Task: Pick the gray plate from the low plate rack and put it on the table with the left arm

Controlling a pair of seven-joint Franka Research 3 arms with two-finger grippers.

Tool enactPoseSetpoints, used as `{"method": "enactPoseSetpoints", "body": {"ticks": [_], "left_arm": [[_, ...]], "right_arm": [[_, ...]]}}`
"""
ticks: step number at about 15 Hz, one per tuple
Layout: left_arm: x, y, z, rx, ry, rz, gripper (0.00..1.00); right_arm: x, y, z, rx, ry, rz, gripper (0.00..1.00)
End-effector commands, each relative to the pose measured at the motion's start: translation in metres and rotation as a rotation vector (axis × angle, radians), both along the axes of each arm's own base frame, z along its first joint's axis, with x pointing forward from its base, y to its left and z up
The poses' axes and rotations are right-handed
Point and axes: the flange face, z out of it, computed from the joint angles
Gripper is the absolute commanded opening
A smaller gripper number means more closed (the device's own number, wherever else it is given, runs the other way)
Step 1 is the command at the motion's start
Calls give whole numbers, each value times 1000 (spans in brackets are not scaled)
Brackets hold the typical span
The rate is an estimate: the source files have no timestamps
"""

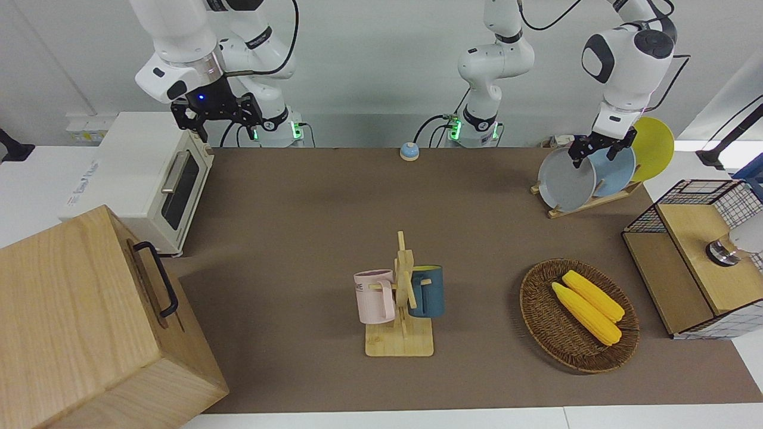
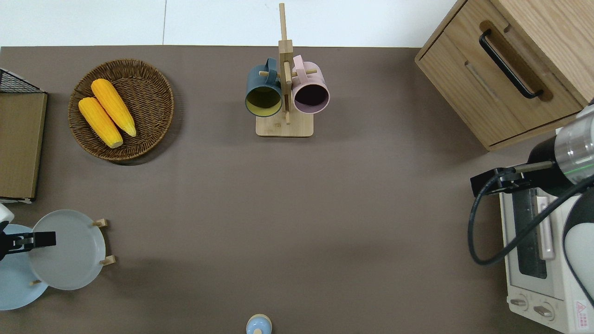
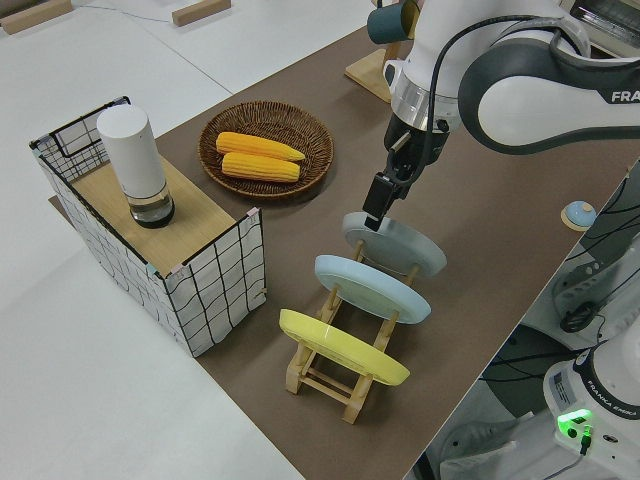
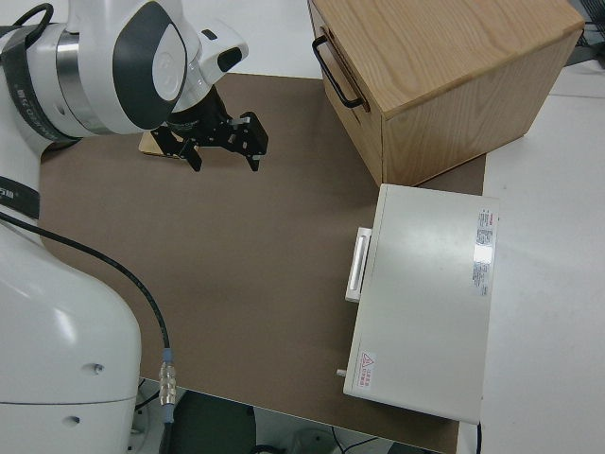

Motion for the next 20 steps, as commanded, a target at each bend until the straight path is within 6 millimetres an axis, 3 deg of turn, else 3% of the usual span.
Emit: {"method": "enactPoseSetpoints", "body": {"ticks": [1, 4, 5, 8, 9, 11, 17, 20], "left_arm": [[-17, 0, -19, 14, -4, -14, 989], [-18, 0, -24, 12, 3, -15, 964], [-19, 0, -24, 12, 3, -13, 860], [-19, 1, -24, 12, 4, -12, 407], [-19, 1, -24, 11, 6, -12, 302], [-20, 5, -24, 11, 6, -2, 184], [-19, 5, -22, 11, 4, -2, 108], [-17, 6, -9, 14, 11, 4, 110]], "right_arm": [[-2, -3, 3, -7, 2, -16, 983], [-2, -2, 4, -8, 0, -15, 983], [-2, -2, 4, -8, 0, -15, 983], [-2, -2, 4, -8, 0, -15, 983], [-2, -2, 4, -7, 1, -15, 983], [-2, -3, 3, -7, 2, -16, 983], [-2, -3, 4, -7, 1, -16, 983], [-2, -2, 4, -7, 1, -15, 983]]}}
